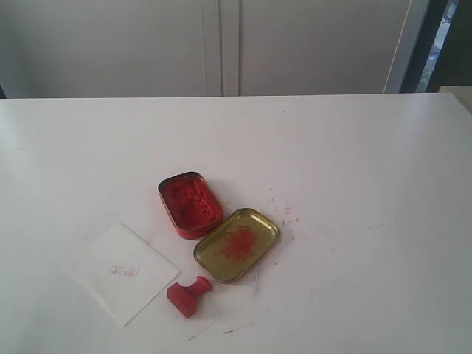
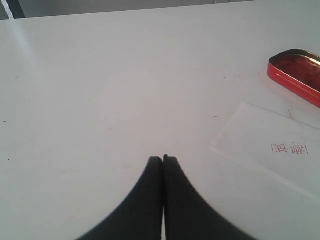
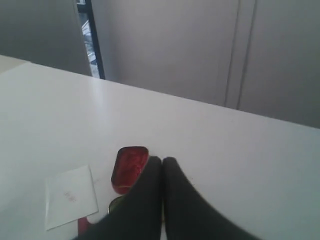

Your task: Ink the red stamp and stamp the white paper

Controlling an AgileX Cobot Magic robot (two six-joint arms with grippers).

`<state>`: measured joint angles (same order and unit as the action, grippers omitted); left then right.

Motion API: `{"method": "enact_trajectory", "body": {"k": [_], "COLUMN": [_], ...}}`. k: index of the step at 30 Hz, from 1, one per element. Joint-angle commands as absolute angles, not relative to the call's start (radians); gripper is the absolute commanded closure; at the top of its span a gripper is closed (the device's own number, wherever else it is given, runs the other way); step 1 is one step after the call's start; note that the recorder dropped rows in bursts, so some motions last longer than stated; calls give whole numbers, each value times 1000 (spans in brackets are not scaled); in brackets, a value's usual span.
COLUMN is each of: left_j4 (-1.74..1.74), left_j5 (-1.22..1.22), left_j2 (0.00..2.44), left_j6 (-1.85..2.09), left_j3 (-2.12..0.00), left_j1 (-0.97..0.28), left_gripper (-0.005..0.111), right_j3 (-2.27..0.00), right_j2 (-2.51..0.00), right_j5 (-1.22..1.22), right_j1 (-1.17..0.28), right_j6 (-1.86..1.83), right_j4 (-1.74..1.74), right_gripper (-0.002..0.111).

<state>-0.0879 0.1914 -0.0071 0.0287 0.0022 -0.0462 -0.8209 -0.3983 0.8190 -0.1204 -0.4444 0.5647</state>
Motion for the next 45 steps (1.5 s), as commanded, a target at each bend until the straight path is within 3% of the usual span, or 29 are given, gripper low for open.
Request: {"method": "enact_trajectory", "body": {"k": [1,15,21,25,35,39,45], "left_j4": [-96,-96,-96,-96,-96,-96,-96], "left_j5": [188,188,188,188,188,188,188], "left_j2": [0,0,0,0,0,0,0], "left_j6": [27,27,27,27,27,27,27], "left_j3": [0,0,0,0,0,0,0], "left_j1": [-42,-42,-42,-42,-42,-42,-42], "left_gripper": [107,107,107,107,107,107,107], "right_j3": [-806,-698,-451,-314,-10,0,0], "right_j2": [-298,-139,-1,0,0,0,0], "right_j5": [819,764,489,450,421,278,266], "right_j1": [-102,-61,65,120,116,82,23], "right_j6": [-441,-441,-441,-441,-441,-441,-441], "right_j4": [572,446,406,361,204,178,176], "right_gripper": [108,108,108,108,108,108,108]}}
